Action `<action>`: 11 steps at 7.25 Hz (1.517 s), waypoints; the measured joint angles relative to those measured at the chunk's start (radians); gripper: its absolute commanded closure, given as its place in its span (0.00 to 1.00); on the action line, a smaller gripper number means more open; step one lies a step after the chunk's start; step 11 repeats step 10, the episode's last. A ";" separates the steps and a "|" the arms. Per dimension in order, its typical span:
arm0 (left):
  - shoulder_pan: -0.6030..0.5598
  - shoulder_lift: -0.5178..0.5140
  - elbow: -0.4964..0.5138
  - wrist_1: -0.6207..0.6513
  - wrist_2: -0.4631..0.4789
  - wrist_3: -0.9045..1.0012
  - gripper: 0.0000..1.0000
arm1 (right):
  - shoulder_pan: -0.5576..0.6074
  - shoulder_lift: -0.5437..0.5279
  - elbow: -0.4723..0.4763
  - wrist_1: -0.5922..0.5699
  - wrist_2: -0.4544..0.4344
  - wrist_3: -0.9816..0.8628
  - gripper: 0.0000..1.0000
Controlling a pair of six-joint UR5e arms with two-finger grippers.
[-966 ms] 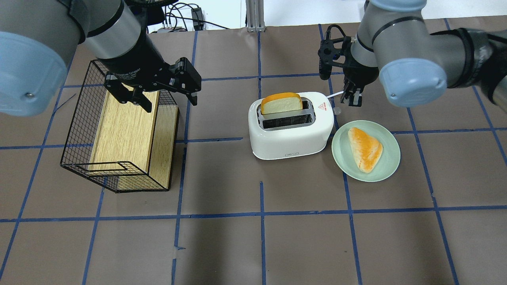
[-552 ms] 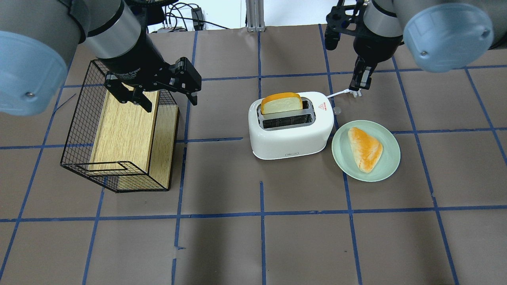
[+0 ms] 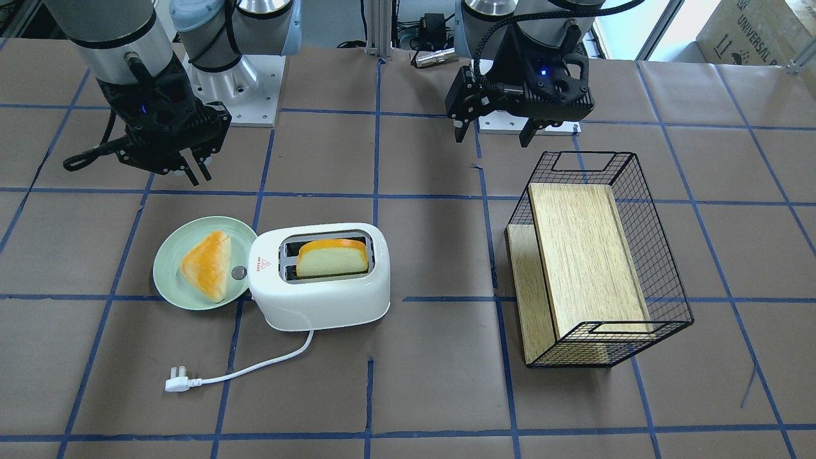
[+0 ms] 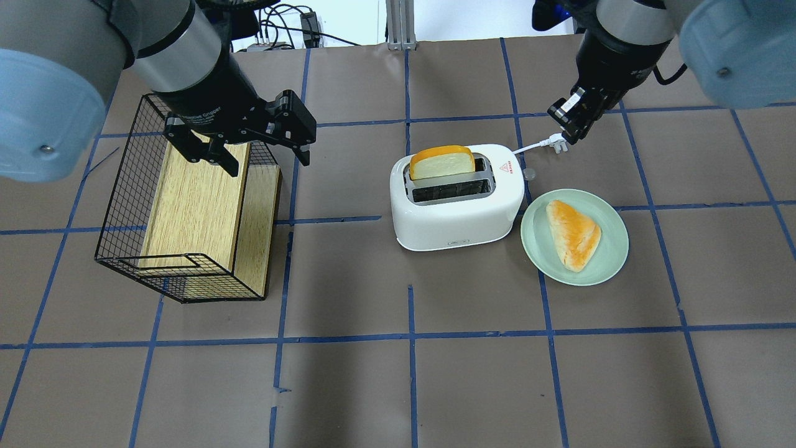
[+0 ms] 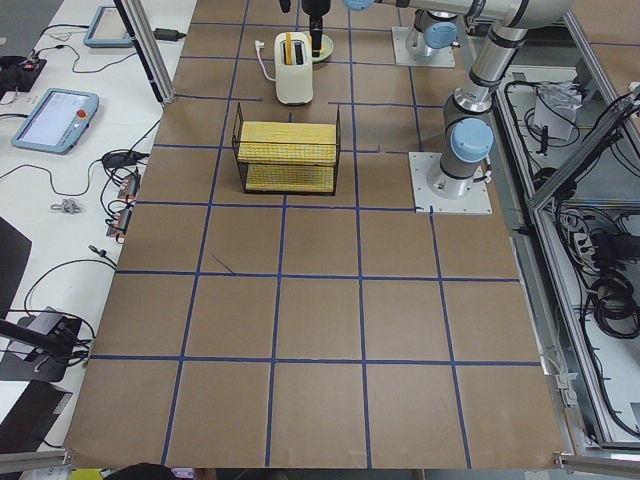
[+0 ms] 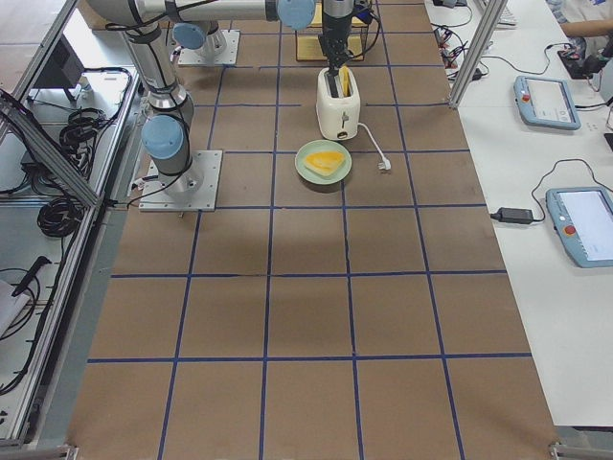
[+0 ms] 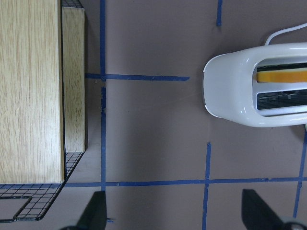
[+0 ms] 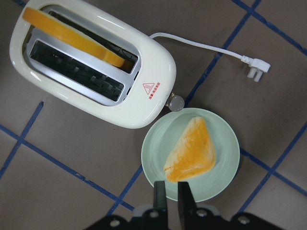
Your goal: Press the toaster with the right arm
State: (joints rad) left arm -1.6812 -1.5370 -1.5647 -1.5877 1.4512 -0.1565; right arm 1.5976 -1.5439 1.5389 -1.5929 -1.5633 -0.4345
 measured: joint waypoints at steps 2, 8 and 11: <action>0.000 0.000 0.000 0.000 0.000 0.000 0.00 | -0.002 0.002 -0.003 0.000 0.002 0.257 0.06; 0.000 0.000 0.000 0.000 0.000 0.000 0.00 | -0.007 0.002 0.010 0.008 -0.012 0.333 0.00; 0.000 0.000 0.000 0.000 0.000 0.000 0.00 | -0.008 0.001 0.018 0.009 -0.013 0.328 0.00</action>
